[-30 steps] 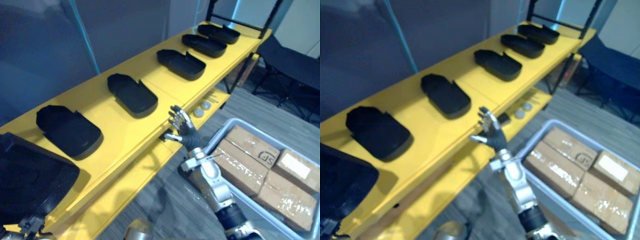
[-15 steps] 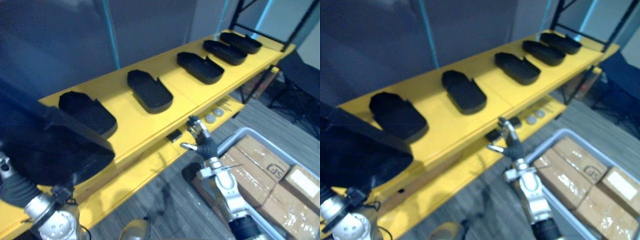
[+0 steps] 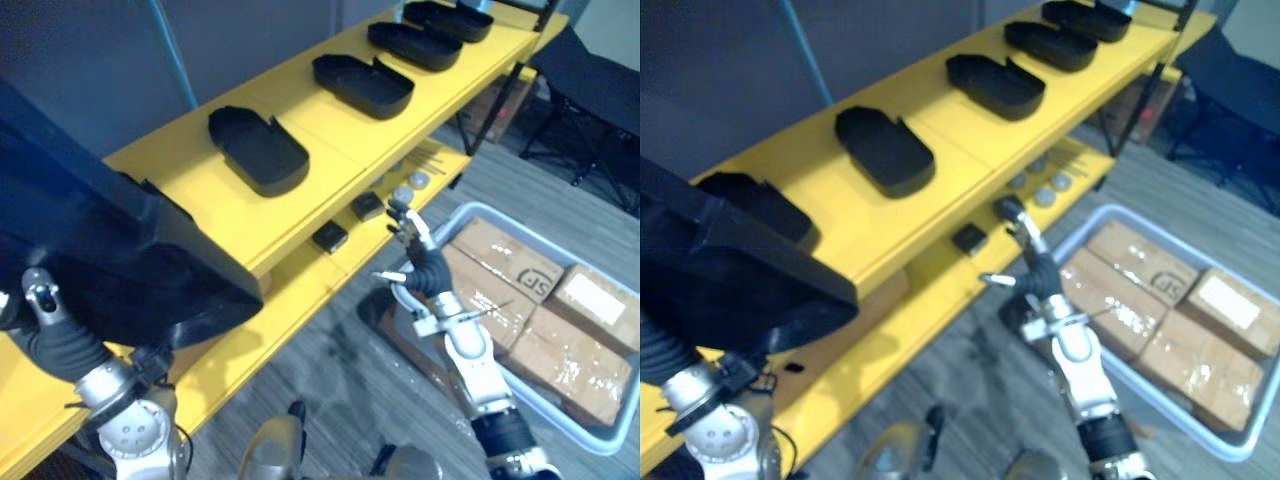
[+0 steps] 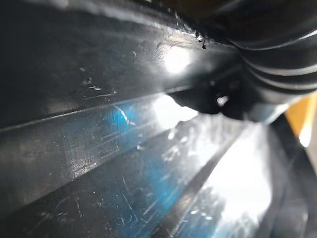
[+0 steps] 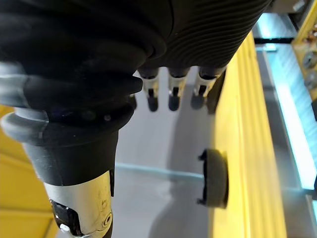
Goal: Walk over and take plastic housings, then place them on the shelf
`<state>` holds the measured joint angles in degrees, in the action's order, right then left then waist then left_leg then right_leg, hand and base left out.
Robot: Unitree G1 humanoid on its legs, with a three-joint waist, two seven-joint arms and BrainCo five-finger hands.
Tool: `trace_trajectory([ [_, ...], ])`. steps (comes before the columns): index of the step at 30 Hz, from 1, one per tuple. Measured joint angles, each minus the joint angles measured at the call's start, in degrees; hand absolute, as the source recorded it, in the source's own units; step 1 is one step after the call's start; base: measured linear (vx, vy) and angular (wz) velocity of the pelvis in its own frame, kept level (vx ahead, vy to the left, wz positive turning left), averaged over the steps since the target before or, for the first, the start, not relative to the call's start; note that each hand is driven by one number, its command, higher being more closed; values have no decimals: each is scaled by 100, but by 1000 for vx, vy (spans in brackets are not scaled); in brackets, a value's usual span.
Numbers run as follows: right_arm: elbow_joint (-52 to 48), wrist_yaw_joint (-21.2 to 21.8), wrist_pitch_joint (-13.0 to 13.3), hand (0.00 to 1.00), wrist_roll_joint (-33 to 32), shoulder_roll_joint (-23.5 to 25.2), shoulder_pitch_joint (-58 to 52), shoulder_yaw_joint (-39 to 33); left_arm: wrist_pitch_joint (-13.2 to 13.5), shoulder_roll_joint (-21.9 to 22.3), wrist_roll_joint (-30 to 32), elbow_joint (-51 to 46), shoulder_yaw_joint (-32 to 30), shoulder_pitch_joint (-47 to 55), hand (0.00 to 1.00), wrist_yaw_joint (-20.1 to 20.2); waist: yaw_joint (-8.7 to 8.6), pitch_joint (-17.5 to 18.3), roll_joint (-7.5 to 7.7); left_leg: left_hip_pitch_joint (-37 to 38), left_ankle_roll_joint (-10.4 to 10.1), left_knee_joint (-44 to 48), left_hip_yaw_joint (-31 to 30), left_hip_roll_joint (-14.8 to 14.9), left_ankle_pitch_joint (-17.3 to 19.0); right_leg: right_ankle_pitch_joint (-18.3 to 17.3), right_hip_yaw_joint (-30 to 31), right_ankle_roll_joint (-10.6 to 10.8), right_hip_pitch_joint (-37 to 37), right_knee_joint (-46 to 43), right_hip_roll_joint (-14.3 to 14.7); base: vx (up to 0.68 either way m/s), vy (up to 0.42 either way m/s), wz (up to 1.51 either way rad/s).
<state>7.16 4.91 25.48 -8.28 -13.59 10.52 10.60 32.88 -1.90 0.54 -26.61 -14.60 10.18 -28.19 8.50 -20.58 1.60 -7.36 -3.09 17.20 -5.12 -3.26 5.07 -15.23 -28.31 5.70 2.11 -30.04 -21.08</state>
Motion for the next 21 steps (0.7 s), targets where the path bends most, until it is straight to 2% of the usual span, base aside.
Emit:
trace_trajectory([
  [6, 231, -137, 42, 0, -1, 128, 52, -25, -30, -1, 4, 174, 5, -104, 100, -51, -8, -406, -58, -449, 17, 781, -27, -145, 251, -357, -75, 10, 216, -742, -326, -59, 16, 20],
  [11, 227, -209, 230, 0, -55, 291, 59, -135, -49, -1, 30, 277, -83, 88, 100, -128, 14, -408, -61, -476, 63, 938, 130, -145, 374, -487, -124, 92, 107, -836, -424, -18, 14, 9],
  [14, 220, -210, 249, 0, -142, 292, 156, -280, -39, -4, 39, 260, -304, 87, 100, -127, 28, -306, -56, -453, 161, 966, 213, -112, 473, -500, -321, 242, -152, -604, -409, 51, 34, 27],
  [16, 220, -308, 247, 0, -217, 275, 219, -359, -38, -57, 28, 249, -482, 31, 100, 8, 38, -114, 2, -252, 290, 816, 258, -93, 591, -243, -492, 425, -548, -276, -289, 178, 55, 25],
  [17, 210, -356, 246, 0, -215, 275, 227, -373, -36, -100, 17, 251, -484, 3, 100, 25, 53, -57, 31, -185, 317, 797, 272, -103, 613, -137, -425, 333, -512, -466, -331, 229, 55, 22],
  [18, 132, -386, 246, 0, -215, 276, 227, -405, -48, -219, 62, 245, -477, -80, 100, 35, 59, 25, 67, -38, 344, 765, 258, -123, 625, 127, -229, 43, -367, -972, -449, 282, 84, 12],
  [19, 26, -372, 248, 0, -210, 279, 235, -427, -60, -414, 155, 189, -482, -124, 100, 29, 61, 117, 139, 174, 352, 605, 223, -124, 628, 466, 139, -98, -167, -1400, -497, 227, 96, 11],
  [20, -13, -364, 257, 0, -210, 277, 240, -465, -63, -520, 217, 154, -482, -140, 100, 33, 55, 168, 160, 296, 356, 500, 182, -119, 626, 695, 339, -123, -74, -1593, -499, 260, 48, 9],
  [21, -14, -353, 312, 0, -226, 275, 261, -592, -95, -662, 241, 78, -462, -192, 100, 47, 7, 226, 152, 499, 366, 337, 91, -81, 624, 1168, 587, -254, 97, -1934, -475, 232, -29, 14],
])
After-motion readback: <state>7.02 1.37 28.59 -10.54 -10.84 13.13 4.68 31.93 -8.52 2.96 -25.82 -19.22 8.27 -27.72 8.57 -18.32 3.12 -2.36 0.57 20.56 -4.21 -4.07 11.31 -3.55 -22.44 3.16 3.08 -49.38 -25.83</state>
